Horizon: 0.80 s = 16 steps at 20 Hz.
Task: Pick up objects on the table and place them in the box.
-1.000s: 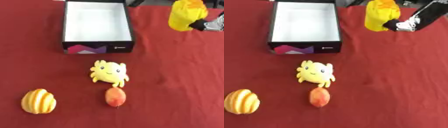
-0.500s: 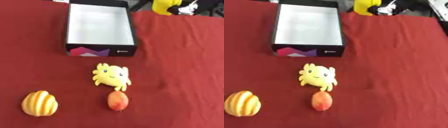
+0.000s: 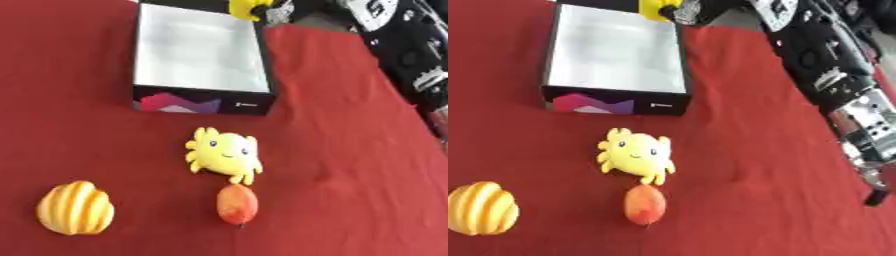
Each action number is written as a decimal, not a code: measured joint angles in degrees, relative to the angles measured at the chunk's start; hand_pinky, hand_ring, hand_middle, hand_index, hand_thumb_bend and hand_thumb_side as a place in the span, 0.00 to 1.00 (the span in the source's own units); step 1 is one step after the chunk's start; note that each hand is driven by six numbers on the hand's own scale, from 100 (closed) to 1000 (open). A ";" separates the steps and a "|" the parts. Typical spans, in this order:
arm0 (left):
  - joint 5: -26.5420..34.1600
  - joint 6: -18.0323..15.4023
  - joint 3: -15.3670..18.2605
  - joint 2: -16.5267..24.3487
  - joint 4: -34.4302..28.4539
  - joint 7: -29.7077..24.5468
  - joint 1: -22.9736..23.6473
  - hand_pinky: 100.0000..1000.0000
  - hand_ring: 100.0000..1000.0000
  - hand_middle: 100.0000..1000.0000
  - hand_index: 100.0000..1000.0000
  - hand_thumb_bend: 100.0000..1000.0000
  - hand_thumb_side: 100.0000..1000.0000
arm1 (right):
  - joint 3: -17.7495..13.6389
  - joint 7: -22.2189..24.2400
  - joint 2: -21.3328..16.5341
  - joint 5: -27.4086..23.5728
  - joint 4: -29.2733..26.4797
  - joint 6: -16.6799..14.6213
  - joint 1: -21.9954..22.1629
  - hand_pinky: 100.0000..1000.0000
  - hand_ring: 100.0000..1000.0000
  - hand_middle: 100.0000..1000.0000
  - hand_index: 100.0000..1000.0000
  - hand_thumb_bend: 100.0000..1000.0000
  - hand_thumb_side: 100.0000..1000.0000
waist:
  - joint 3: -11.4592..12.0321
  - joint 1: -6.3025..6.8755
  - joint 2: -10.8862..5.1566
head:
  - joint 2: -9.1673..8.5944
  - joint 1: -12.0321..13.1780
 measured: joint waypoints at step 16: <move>0.49 -1.03 -0.67 0.97 -0.02 -1.09 -1.09 0.81 0.79 0.71 0.76 0.00 0.60 | 2.12 -6.97 4.06 25.05 2.47 -5.75 0.71 0.83 0.83 0.77 0.84 0.38 0.62 | 1.71 -1.70 0.61 | -0.50 -2.25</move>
